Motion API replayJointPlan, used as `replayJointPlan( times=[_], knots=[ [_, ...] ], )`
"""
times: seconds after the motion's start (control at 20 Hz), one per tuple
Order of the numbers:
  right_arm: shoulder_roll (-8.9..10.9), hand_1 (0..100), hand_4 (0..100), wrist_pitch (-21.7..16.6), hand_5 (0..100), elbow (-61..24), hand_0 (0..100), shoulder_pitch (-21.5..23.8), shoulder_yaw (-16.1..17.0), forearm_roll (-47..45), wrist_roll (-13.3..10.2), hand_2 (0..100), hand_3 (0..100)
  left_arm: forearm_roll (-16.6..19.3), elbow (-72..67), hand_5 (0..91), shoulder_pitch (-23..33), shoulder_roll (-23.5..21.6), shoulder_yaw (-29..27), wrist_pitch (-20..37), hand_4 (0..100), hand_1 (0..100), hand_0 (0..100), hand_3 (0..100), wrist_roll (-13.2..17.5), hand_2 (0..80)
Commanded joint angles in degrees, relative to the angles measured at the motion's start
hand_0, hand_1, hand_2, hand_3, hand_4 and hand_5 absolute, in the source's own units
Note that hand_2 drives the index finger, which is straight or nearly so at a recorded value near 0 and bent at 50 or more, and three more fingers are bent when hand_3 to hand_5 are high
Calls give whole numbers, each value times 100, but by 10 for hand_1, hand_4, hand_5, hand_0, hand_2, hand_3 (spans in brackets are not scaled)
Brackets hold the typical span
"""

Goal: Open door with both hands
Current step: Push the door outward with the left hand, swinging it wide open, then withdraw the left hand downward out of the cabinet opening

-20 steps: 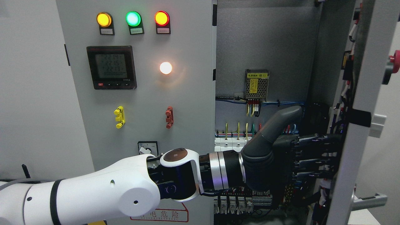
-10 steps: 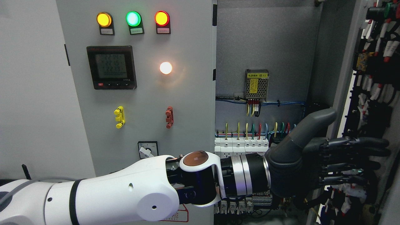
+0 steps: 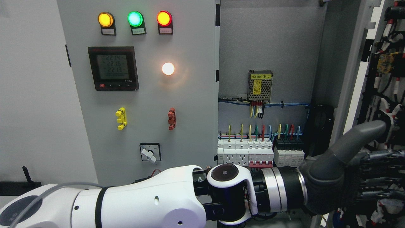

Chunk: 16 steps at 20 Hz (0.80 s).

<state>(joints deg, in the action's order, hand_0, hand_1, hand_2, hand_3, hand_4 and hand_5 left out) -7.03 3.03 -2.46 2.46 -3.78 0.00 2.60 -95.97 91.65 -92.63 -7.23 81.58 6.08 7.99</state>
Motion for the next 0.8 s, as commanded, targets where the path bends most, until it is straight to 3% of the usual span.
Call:
replayJointPlan(
  times=[0.0,0.75],
  knots=[
    [0,0,0,4,0,0,383,0,0,70,3,0,0,105,-139,0,131,740,-63,7,0,0,0,0,-105,0],
    [0,0,0,4,0,0,383,0,0,70,3,0,0,228,-315,0,272,917,-28,7,0,0,0,0,-114,0]
  ],
)
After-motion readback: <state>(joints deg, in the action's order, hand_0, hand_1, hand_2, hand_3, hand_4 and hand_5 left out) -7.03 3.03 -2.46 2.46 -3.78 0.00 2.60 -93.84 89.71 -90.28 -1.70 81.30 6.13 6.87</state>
